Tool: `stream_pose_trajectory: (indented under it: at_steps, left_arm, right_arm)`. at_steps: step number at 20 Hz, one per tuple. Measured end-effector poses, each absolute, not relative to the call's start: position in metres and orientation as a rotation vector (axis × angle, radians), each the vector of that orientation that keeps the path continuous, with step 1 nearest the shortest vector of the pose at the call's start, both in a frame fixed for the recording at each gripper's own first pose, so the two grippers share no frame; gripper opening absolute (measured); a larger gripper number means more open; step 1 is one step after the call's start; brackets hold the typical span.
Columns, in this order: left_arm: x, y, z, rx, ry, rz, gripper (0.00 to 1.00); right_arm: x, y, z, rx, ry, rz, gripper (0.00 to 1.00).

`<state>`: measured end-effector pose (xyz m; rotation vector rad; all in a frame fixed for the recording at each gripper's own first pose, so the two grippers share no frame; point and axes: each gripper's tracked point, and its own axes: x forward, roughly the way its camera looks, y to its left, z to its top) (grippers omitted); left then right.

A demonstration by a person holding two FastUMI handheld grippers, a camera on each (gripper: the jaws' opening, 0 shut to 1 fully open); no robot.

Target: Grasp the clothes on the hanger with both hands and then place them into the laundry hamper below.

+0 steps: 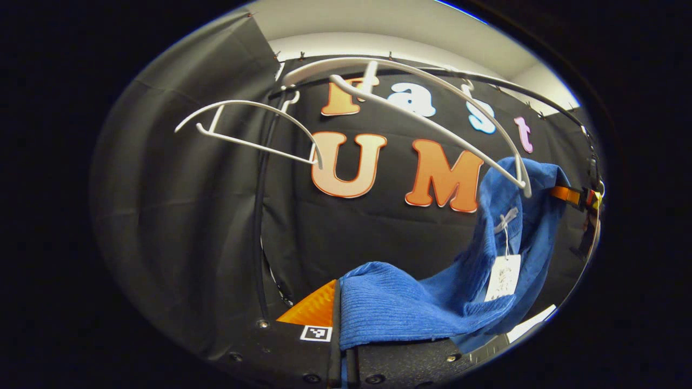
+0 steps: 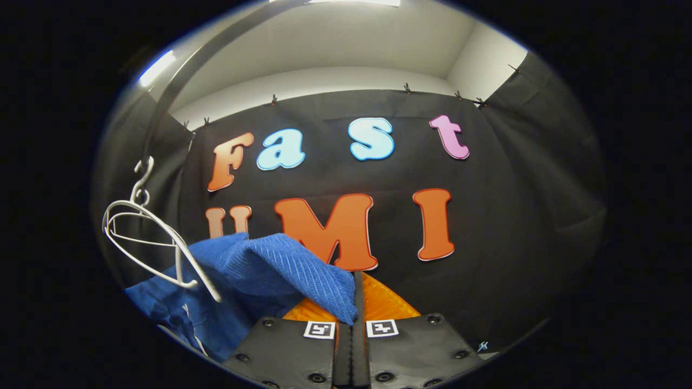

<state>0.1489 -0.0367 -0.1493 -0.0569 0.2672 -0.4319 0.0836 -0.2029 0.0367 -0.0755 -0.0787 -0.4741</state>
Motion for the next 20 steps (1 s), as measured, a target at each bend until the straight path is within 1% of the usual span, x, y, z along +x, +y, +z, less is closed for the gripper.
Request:
stream_pose_trajectory:
  at_steps: [5, 9, 15, 20]
  left_arm:
    - [0.119, -0.072, -0.151, -0.087, 0.288, -0.527, 0.05]
    - [0.111, -0.077, -0.140, -0.080, 0.281, -0.526, 0.06]
    - [0.096, -0.072, -0.116, -0.084, 0.233, -0.504, 0.06]
    - [0.087, -0.080, -0.118, -0.120, 0.246, -0.502, 0.05]
  right_arm:
    - [0.054, -0.207, 0.009, -0.071, -0.018, -0.457, 0.07]
    - [0.041, -0.199, 0.009, -0.063, -0.012, -0.421, 0.08]
    - [0.041, -0.148, 0.010, -0.069, -0.005, -0.292, 0.08]
    - [0.062, -0.082, -0.023, -0.064, 0.067, -0.132, 0.08]
